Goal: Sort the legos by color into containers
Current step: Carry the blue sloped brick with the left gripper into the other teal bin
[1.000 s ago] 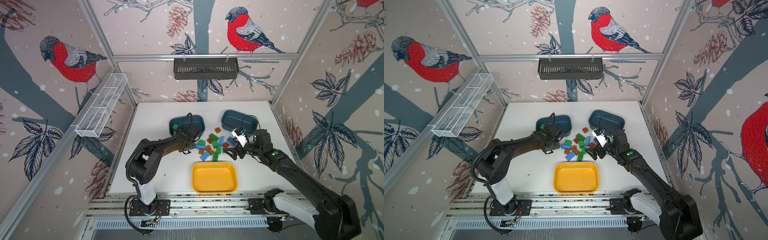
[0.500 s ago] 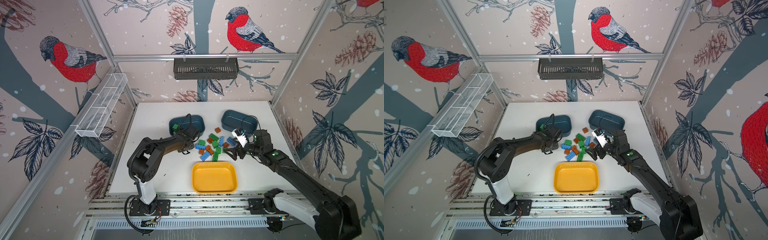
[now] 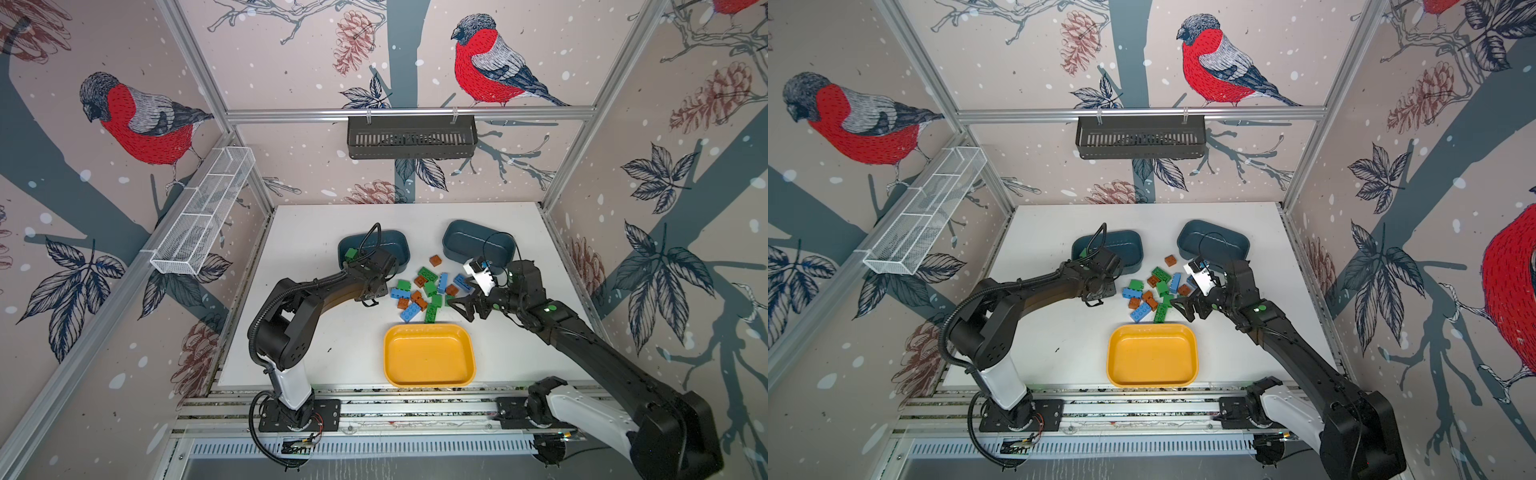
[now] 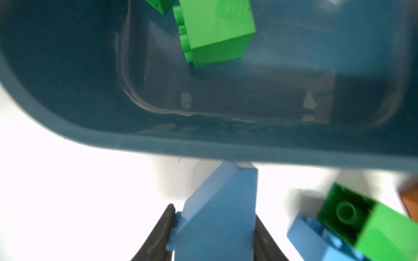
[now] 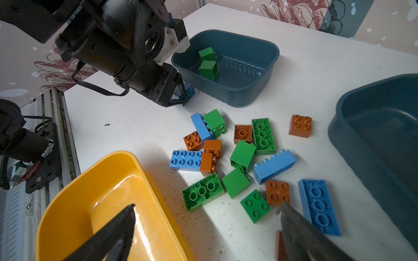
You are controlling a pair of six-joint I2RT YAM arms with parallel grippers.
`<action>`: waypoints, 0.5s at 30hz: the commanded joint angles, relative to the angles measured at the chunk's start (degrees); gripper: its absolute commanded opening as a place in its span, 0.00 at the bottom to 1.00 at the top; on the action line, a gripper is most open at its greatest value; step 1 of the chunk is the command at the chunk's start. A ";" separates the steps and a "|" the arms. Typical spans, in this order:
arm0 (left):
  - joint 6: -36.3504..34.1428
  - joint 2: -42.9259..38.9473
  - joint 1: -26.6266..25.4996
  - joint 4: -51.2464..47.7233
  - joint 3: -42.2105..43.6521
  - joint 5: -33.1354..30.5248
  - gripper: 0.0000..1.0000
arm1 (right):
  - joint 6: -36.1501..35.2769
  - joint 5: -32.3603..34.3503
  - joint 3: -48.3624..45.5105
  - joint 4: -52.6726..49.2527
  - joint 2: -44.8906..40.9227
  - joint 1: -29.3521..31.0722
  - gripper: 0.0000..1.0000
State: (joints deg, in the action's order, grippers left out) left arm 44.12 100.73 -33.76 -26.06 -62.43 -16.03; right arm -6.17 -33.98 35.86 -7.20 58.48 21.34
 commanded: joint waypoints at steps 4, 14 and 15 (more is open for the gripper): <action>-0.93 -6.00 -2.92 -6.86 2.25 3.72 0.41 | -0.02 -0.65 0.44 0.52 -0.52 0.10 0.99; -4.36 -8.09 -5.90 -11.09 -8.09 9.34 0.41 | 0.53 -0.35 1.76 1.16 -1.30 -0.97 0.99; -5.16 -6.58 -5.88 -11.12 -11.07 9.44 0.41 | 0.68 -0.29 1.89 1.27 -1.44 -1.36 0.99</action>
State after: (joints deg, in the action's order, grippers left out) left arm 41.56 92.27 -39.62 -36.29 -68.93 -7.75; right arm -5.96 -34.00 37.10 -7.20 57.52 20.51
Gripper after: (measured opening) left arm 0.452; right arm 0.993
